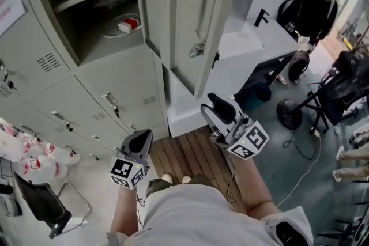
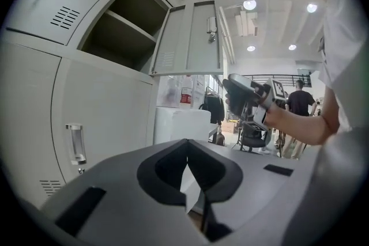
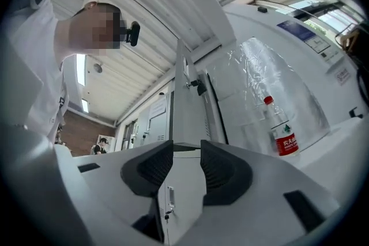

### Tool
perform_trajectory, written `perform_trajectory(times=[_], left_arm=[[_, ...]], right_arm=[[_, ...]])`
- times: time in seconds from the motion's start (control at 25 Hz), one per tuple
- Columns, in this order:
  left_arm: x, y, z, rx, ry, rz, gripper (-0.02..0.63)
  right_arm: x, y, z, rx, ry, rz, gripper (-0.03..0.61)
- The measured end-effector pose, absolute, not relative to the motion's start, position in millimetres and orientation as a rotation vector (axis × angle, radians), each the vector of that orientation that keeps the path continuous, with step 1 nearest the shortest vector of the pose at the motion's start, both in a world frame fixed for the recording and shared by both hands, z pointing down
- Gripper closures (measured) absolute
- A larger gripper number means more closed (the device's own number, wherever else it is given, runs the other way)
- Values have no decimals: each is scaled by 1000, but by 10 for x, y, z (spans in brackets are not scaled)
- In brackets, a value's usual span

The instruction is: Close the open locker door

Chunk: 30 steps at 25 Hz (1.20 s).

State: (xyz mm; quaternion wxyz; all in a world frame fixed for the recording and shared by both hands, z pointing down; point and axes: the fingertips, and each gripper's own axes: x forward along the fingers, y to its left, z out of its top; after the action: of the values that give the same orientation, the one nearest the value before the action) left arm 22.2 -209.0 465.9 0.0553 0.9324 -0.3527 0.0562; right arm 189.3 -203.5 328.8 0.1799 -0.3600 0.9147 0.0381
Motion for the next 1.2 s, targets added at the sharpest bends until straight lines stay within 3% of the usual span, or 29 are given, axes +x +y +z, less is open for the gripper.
perform_trajectory(times=[0.52,1.2], left_arm=[[-14,-1586,4849,2629,-1430,165,611],[-617,-1300,4856,2521,-1558,142,611]], right_arm=[[1722,-2110,3190,-713,2642,111,443],[1241,-2063,3096,-724,2609,114,439]])
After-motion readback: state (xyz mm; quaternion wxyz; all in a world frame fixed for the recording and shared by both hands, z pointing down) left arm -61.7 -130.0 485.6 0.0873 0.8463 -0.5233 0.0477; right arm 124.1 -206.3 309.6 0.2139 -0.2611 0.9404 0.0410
